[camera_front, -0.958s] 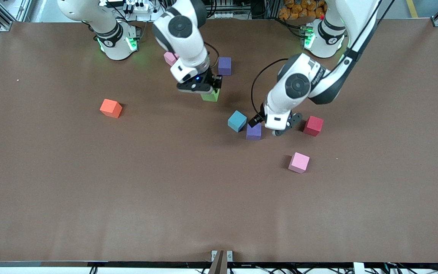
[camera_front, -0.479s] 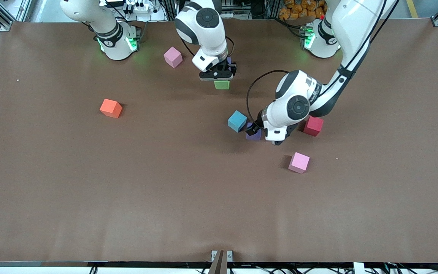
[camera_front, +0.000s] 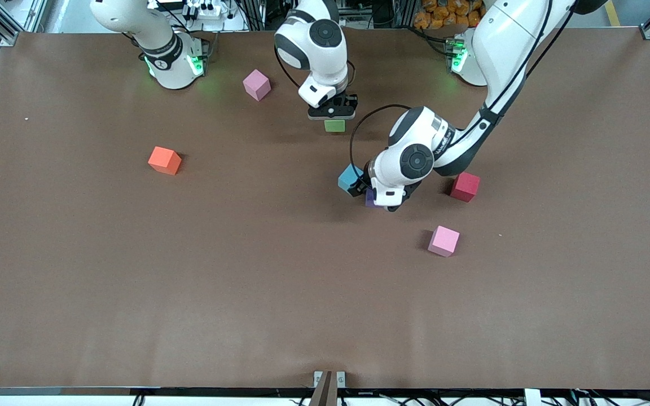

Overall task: Arrange blocks into number 1
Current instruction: 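Place the green cube beside the purple cube while the left gripper reaches cyan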

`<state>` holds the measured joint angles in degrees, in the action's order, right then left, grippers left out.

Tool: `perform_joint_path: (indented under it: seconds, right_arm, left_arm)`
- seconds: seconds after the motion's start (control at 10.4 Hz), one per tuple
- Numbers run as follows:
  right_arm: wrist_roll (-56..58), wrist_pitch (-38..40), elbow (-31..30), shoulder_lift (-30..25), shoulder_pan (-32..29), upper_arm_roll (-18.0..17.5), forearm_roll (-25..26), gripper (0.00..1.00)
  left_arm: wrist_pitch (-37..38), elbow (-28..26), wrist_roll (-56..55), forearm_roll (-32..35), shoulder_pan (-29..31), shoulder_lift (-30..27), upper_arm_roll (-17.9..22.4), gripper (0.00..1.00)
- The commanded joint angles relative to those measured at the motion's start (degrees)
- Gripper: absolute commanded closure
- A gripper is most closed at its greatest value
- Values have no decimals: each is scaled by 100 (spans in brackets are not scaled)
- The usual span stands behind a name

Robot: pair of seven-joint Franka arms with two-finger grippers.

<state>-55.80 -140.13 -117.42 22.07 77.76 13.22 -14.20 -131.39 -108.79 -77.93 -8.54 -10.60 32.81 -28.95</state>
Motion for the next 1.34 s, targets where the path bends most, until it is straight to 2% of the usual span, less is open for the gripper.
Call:
perform_joint_path:
  seconds: [0.0,0.1,0.38,0.48,0.77,0.86,0.96,1.05,1.25]
  right_arm:
    - [-220,-23,-35,-1,46,-100,111,49]
    - [-316,-41,-96,-10,89,-118,111,45]
    - [-326,-243,-281,-36,90,-206,111,21]
    - [-335,-243,-299,-62,98,-206,111,0]
    - [-326,-243,-596,-526,-85,-197,137,0]
    - [-317,-243,-815,-859,-173,-197,285,0]
    - [-317,-225,-1061,-1219,-374,-232,547,0]
    - [-274,-164,-1298,-1614,-689,-354,715,0]
    - [224,124,-1546,-2125,-1663,-732,901,0]
  left_arm:
    - [-167,86,-99,-104,-126,111,-6,0]
    - [-359,51,-204,-104,-153,155,-6,0]
    - [-738,42,-319,-95,-285,358,-14,0]
    - [-774,42,-310,-78,-285,419,-14,0]
    - [-959,7,-319,-25,-346,560,-6,0]
    - [-959,16,-310,-8,-355,578,-6,27]
    - [-959,24,-302,-7,-347,569,3,74]
    - [-959,24,-267,36,-320,525,3,100]
    - [-950,51,-222,386,-232,306,-5,100]
